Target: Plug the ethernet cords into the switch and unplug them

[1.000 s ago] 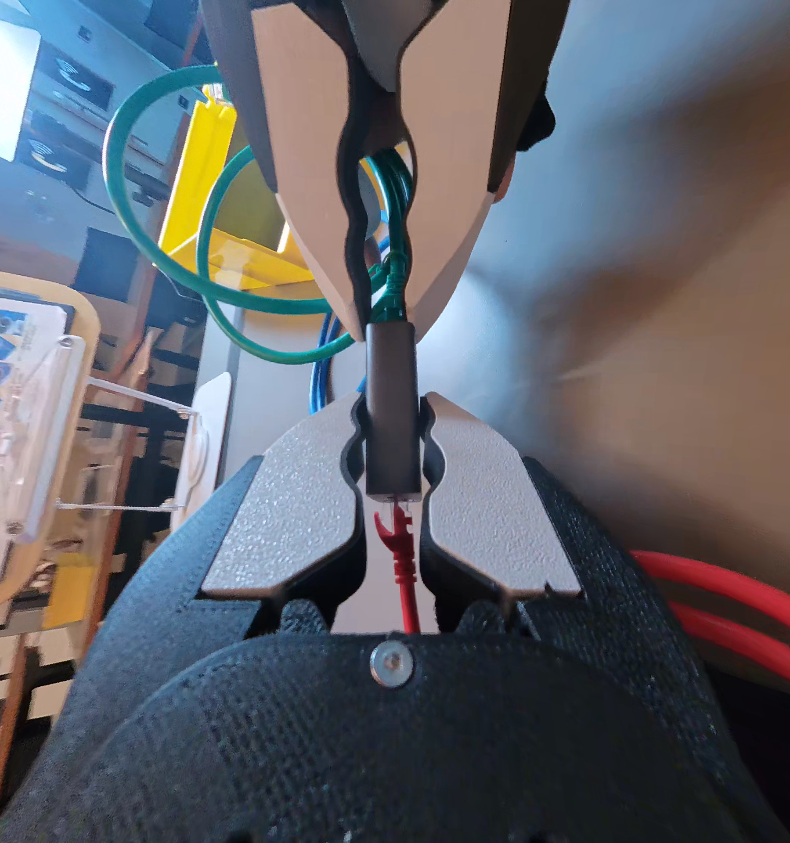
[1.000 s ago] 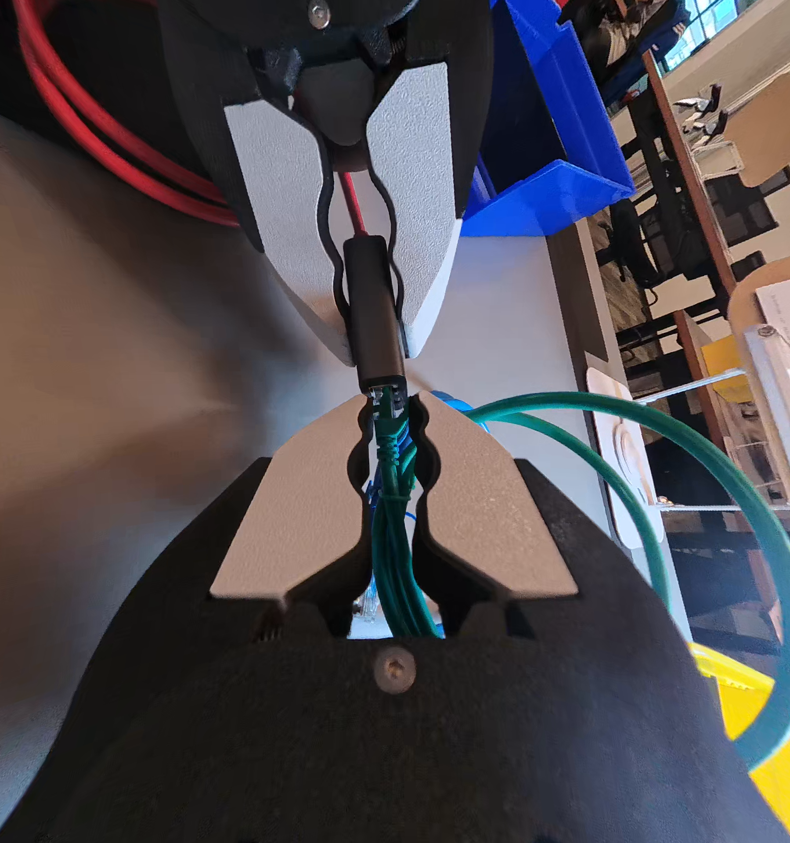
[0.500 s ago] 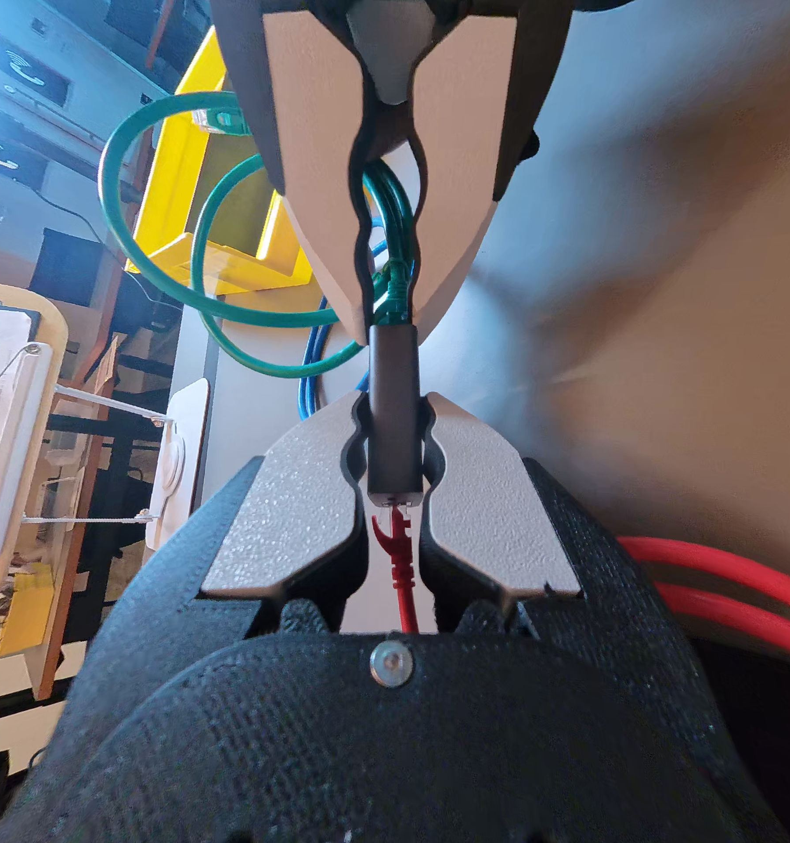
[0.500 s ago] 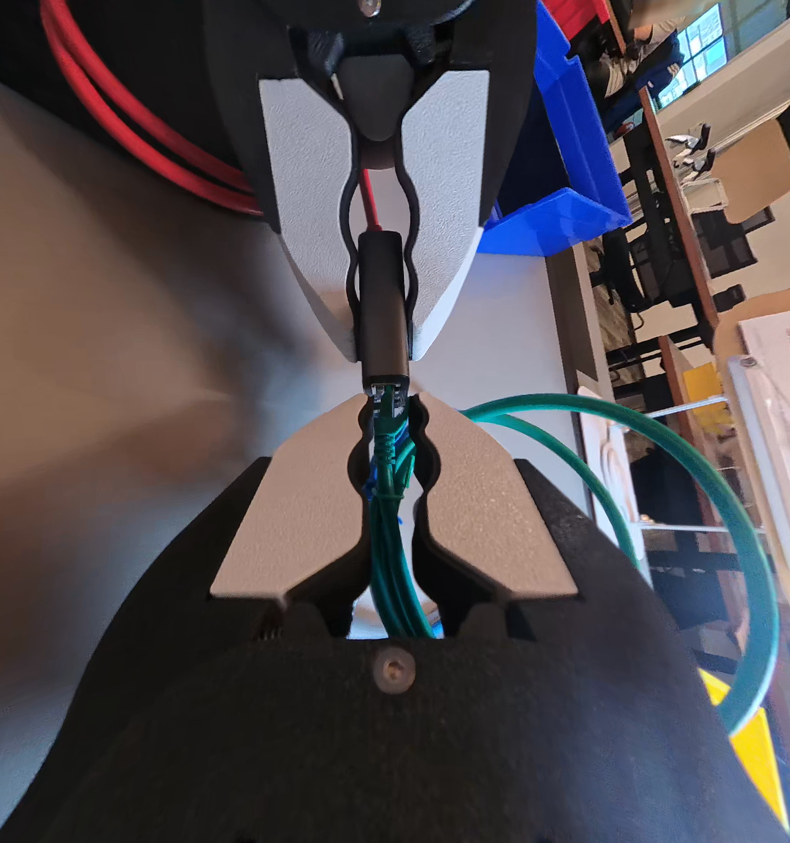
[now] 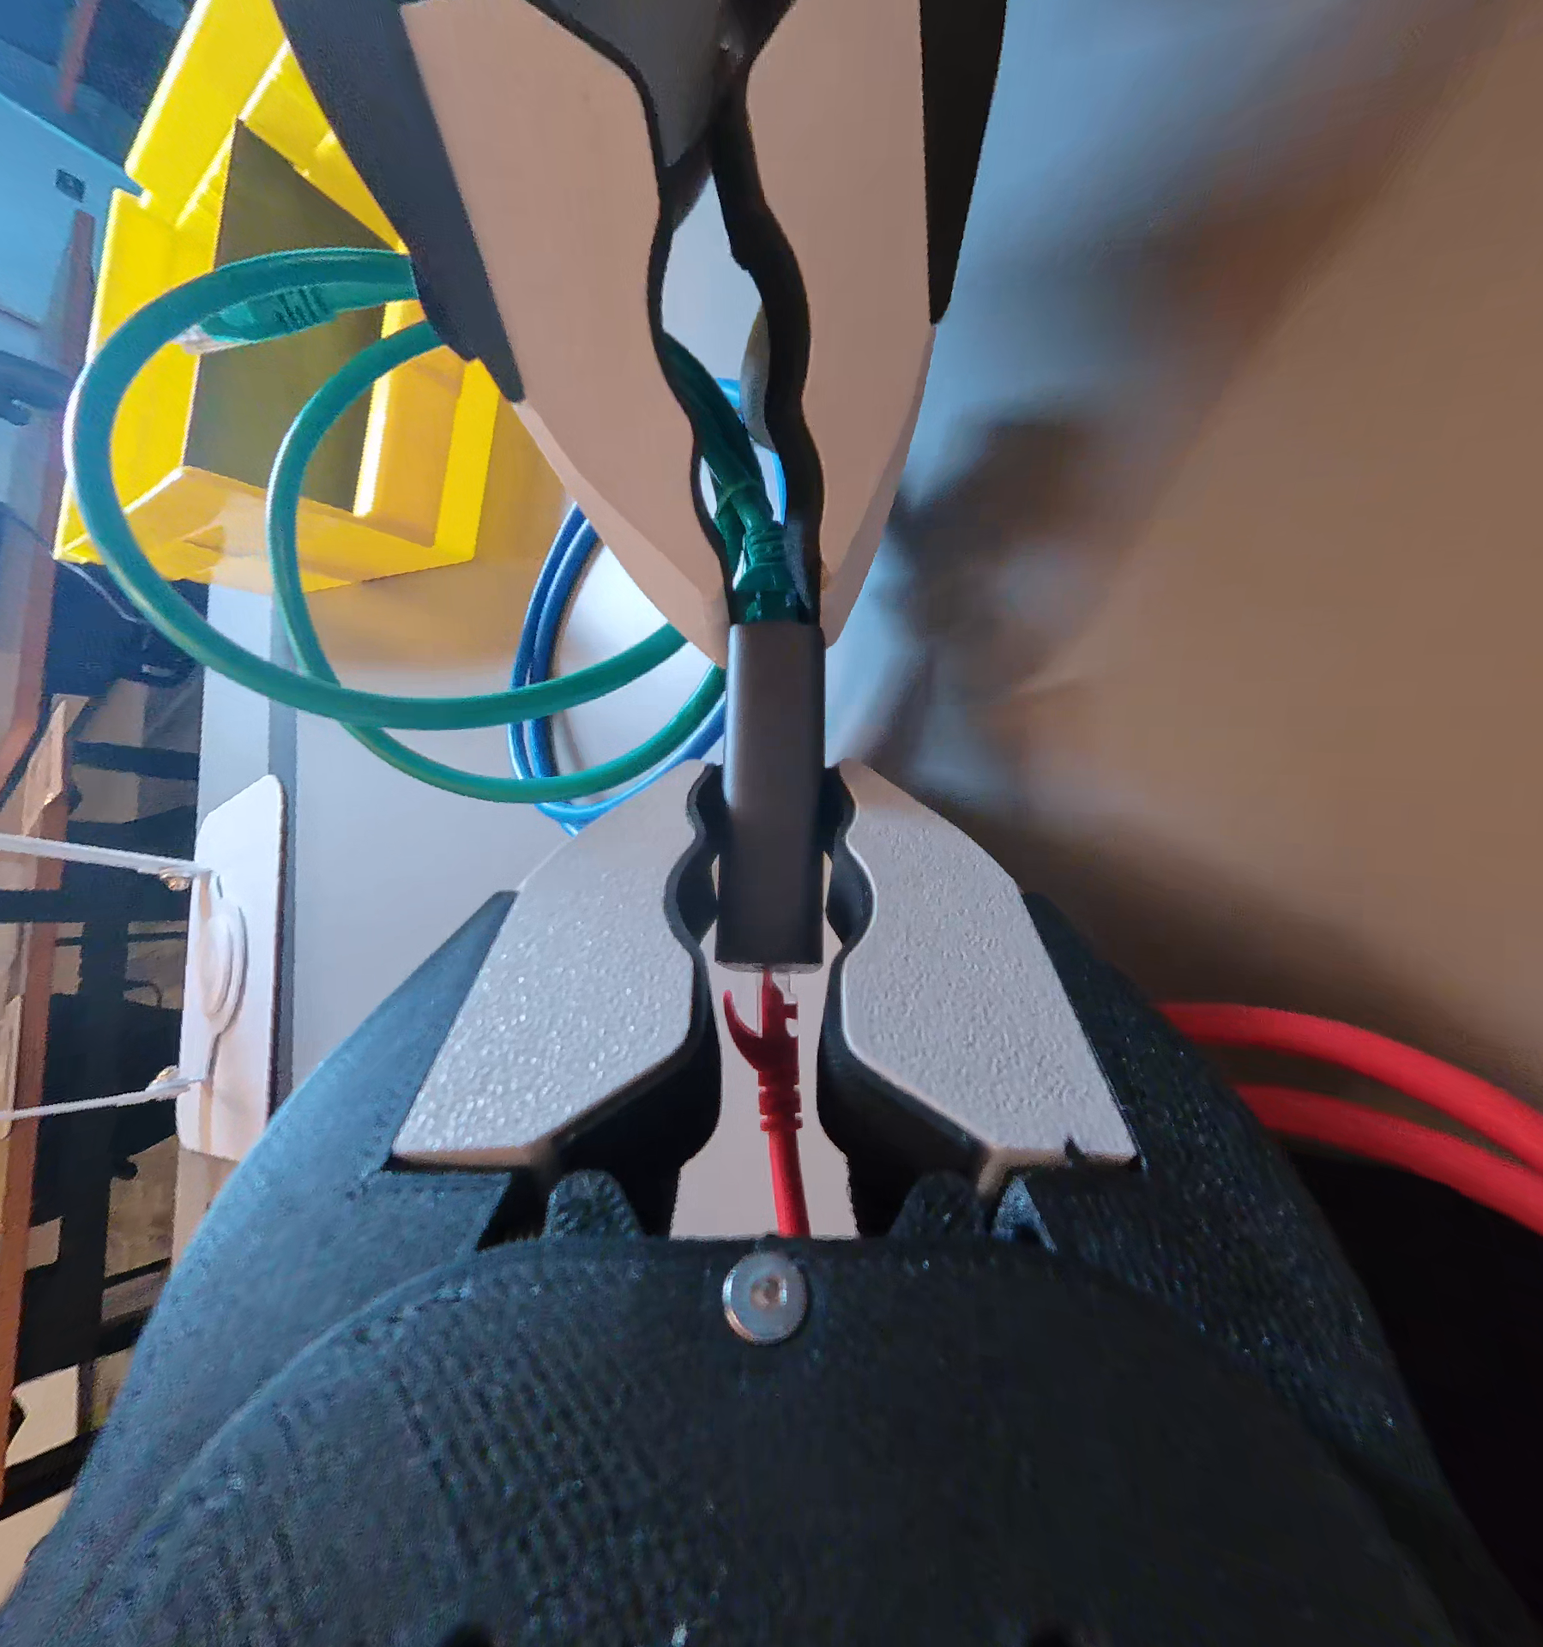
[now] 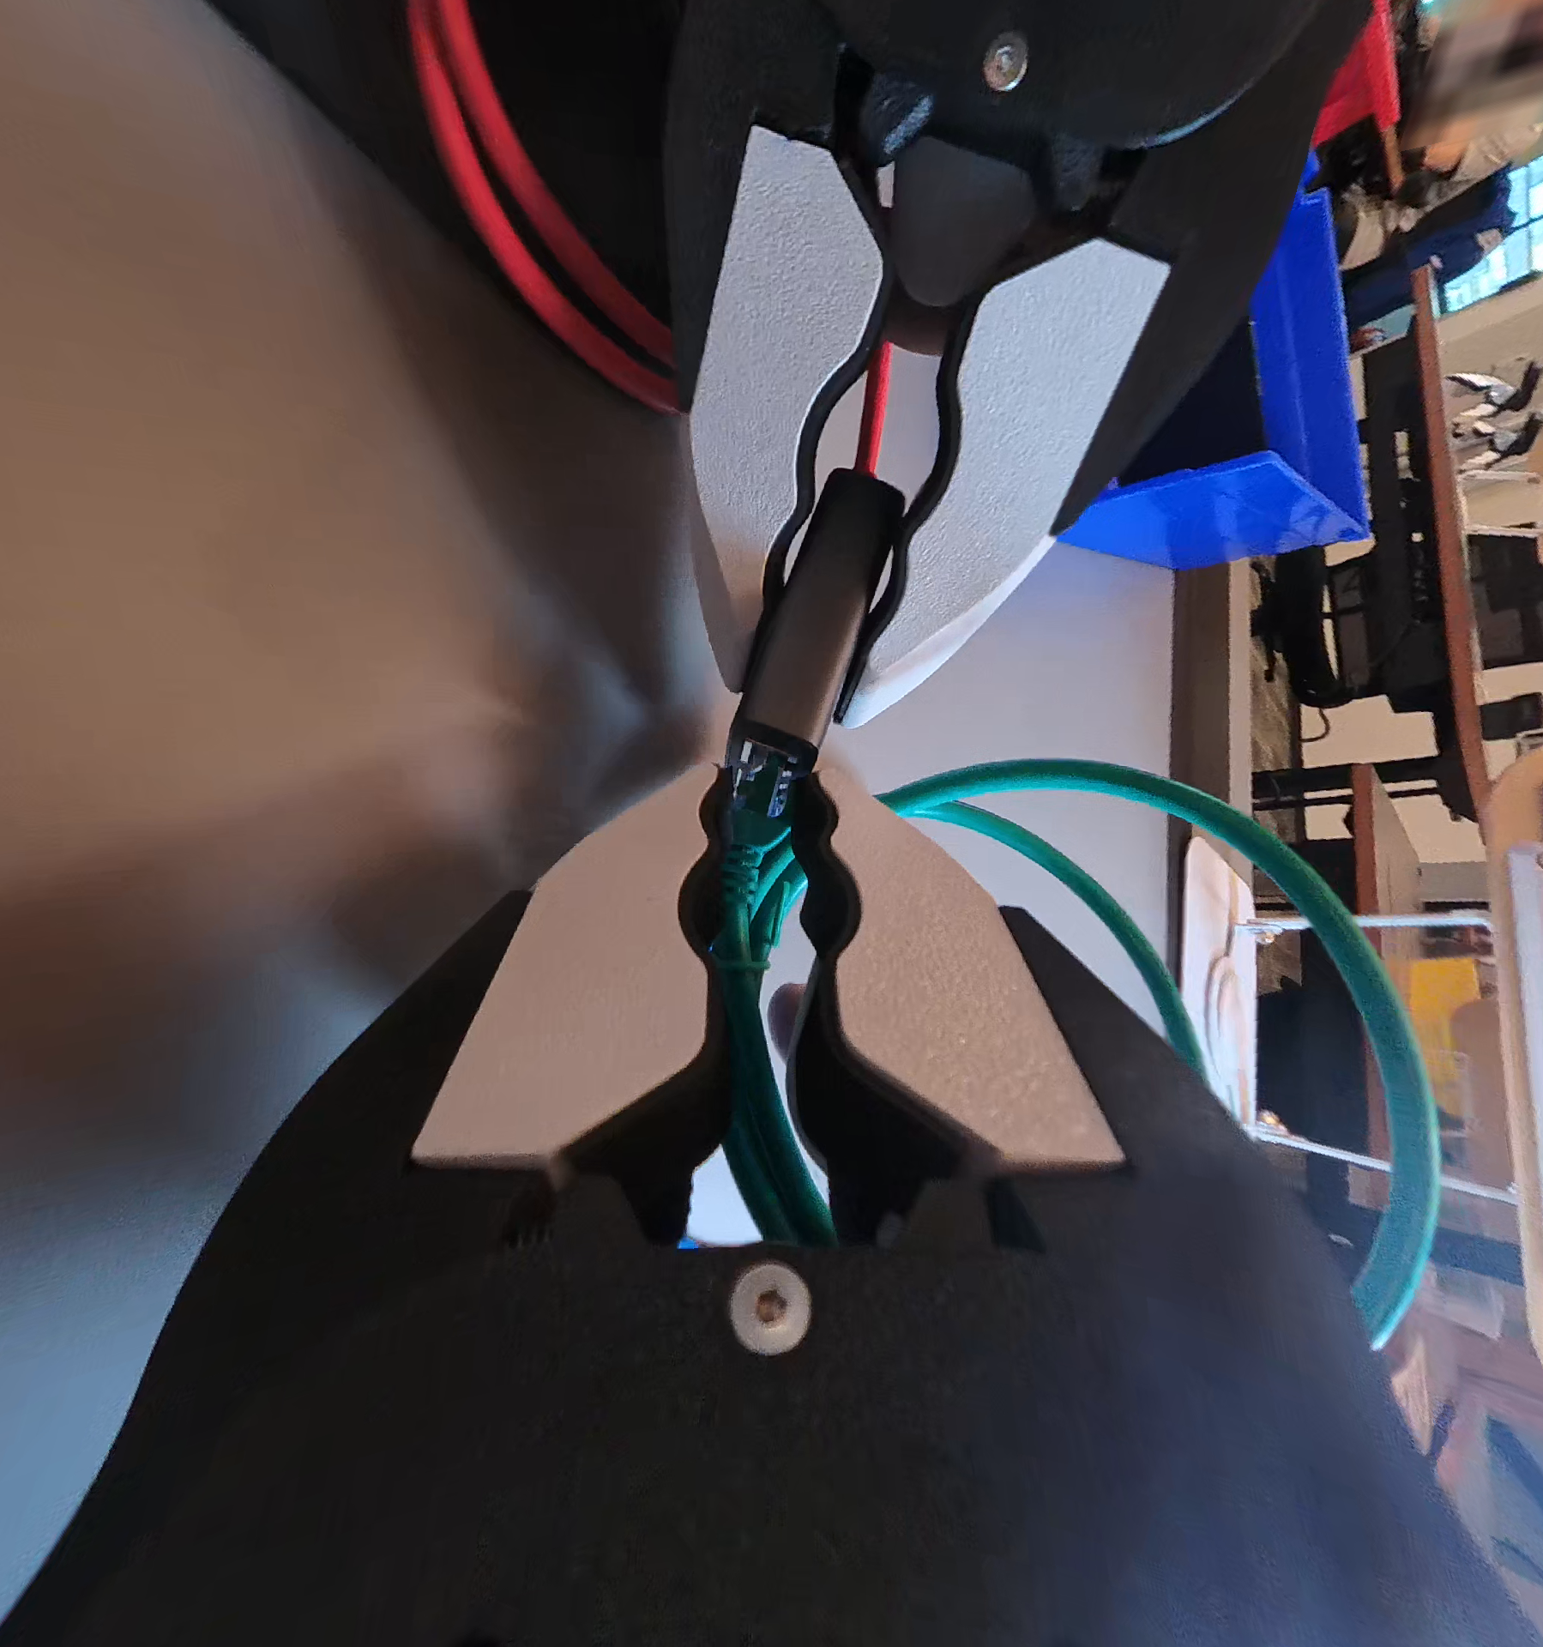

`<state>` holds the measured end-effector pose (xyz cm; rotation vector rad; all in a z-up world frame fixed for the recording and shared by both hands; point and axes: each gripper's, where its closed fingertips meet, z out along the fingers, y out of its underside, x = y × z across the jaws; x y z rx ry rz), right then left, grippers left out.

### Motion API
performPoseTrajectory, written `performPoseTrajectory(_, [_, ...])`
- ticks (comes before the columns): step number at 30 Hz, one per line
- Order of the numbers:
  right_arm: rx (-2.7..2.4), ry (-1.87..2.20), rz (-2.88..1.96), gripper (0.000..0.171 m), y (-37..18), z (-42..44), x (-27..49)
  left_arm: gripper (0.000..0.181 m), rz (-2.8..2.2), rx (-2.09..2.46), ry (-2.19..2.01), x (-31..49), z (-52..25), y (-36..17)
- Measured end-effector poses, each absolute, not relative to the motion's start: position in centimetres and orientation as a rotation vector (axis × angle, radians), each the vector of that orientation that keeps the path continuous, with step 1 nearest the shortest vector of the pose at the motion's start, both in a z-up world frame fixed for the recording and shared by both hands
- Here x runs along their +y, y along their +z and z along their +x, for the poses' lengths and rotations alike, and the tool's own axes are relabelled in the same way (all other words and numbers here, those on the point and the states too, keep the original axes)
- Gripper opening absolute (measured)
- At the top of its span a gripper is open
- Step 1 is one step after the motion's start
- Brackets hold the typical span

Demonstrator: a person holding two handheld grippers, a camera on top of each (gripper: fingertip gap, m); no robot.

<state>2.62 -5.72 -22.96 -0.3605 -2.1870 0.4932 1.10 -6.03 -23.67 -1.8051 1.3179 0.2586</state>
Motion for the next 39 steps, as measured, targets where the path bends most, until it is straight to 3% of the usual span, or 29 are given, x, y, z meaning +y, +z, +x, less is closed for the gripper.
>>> performPoseTrajectory(25, [-2.069,0.529,-0.428,0.014,-20.2,2.8,-5.4,0.021,-1.788,1.207,0.208,-6.0,1.2,-21.1])
performPoseTrajectory(39, [-2.380,0.481,-0.237,0.013,-20.2,5.1,-6.6,0.022,-1.765,1.290,0.129,-6.7,3.0,-21.6])
